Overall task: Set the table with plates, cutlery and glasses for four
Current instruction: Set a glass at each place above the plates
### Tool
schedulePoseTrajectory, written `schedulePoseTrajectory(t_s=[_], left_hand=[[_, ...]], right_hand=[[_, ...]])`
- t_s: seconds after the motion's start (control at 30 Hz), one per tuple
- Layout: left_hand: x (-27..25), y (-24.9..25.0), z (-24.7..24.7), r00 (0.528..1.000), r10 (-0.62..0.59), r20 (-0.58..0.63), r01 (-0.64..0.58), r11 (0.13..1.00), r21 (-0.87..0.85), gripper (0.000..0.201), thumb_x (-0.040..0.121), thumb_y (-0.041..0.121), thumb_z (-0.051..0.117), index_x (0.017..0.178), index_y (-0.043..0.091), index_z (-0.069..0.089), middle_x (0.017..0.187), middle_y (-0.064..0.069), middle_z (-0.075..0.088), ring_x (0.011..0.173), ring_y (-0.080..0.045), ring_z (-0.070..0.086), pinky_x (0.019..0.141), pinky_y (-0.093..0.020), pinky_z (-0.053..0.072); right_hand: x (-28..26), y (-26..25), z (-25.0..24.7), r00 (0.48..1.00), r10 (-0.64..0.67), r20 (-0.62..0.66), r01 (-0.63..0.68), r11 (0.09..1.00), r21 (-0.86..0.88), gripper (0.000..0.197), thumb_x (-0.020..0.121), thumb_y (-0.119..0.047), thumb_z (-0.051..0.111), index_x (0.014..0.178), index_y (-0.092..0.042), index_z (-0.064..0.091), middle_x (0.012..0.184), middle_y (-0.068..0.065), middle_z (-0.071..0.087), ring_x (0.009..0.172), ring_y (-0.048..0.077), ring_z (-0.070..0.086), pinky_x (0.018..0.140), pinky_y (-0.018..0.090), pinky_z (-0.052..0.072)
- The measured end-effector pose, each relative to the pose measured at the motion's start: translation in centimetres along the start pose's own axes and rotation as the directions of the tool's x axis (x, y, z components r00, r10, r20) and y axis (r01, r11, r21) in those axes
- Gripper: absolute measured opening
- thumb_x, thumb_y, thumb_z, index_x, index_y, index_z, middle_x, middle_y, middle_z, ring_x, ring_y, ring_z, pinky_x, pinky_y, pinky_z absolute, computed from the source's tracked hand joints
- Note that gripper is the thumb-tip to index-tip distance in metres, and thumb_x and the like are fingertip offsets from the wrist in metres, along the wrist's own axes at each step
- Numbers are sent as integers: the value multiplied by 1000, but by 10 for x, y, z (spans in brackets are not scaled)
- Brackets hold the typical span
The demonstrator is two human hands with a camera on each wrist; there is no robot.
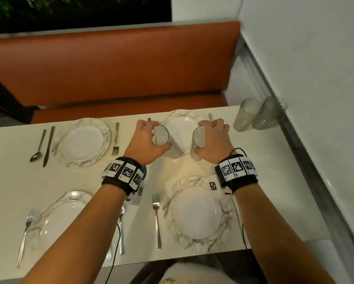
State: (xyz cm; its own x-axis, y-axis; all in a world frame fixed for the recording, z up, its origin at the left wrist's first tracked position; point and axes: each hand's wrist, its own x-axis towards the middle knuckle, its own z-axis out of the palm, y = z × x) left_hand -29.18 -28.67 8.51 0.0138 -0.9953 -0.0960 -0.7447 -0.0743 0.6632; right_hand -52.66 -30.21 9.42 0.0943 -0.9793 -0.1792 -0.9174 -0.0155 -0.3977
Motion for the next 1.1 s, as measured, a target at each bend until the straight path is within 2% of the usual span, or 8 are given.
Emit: schedulePoseTrajectory(t_s=[0.13, 0.2, 0.37, 0.5, 0.63, 0.73, 0.9, 1.1], left_hand=[[-36, -84, -58, 987, -133, -92, 130, 991, -37, 77, 78, 46, 86, 143, 24, 50, 140, -7, 38, 121, -28, 56, 106, -46, 52], [-53, -125, -84, 965, -225, -132, 218, 974, -64, 78, 76, 47, 88, 142, 29, 50, 141, -10, 38, 120, -32, 57, 105, -47, 53], [-82, -213, -130, 887, -395, -241, 386, 918, -84, 84, 74, 45, 89, 145, 26, 49, 145, -17, 40, 122, -36, 57, 108, -48, 49], [-99, -261, -150, 850, -469, -241, 457, 883, -105, 88, 71, 51, 89, 146, 26, 49, 144, -15, 41, 125, -35, 56, 109, -52, 49], [-110, -291, -161, 841, -480, -248, 466, 877, -115, 89, 68, 54, 90, 144, 29, 52, 138, -13, 44, 125, -35, 55, 107, -52, 50], [-112, -301, -167, 839, -477, -260, 468, 878, -101, 90, 70, 52, 90, 147, 29, 49, 141, -12, 43, 128, -35, 52, 105, -53, 50], [-110, -312, -179, 817, -494, -298, 464, 869, -169, 98, 75, 37, 91, 153, 10, 38, 150, -13, 43, 134, -34, 50, 107, -52, 48], [-104, -318, -192, 815, -505, -285, 479, 863, -158, 91, 77, 30, 89, 151, 10, 41, 147, -13, 46, 132, -33, 50, 107, -47, 47]], right_hand=[[-11, -89, 48, 989, -123, 77, 116, 990, 85, 80, 72, -32, 76, 142, -25, 37, 133, 12, 38, 123, 33, 33, 98, 41, 39], [-16, -134, 74, 975, -171, 140, 153, 980, 126, 80, 72, -33, 76, 142, -24, 37, 133, 12, 42, 123, 32, 37, 99, 43, 42], [-26, -226, 135, 929, -266, 259, 230, 960, 159, 81, 73, -30, 79, 142, -26, 36, 132, 12, 44, 123, 32, 43, 101, 45, 45], [-29, -273, 168, 892, -322, 317, 294, 946, 136, 83, 73, -31, 81, 144, -26, 38, 138, 11, 42, 128, 31, 39, 104, 44, 42], [-28, -301, 186, 871, -346, 348, 341, 937, 79, 87, 69, -32, 83, 144, -27, 38, 137, 11, 42, 131, 33, 35, 105, 45, 43], [-25, -313, 193, 857, -353, 375, 368, 929, 33, 88, 67, -38, 83, 142, -30, 37, 135, 9, 43, 129, 33, 36, 106, 46, 42], [-22, -320, 196, 838, -337, 428, 368, 930, 13, 87, 65, -37, 84, 137, -31, 36, 133, 7, 42, 127, 30, 38, 103, 44, 45], [-23, -316, 192, 809, -288, 513, 347, 938, -22, 95, 63, -39, 88, 140, -30, 34, 135, 7, 41, 130, 30, 38, 101, 43, 46]])
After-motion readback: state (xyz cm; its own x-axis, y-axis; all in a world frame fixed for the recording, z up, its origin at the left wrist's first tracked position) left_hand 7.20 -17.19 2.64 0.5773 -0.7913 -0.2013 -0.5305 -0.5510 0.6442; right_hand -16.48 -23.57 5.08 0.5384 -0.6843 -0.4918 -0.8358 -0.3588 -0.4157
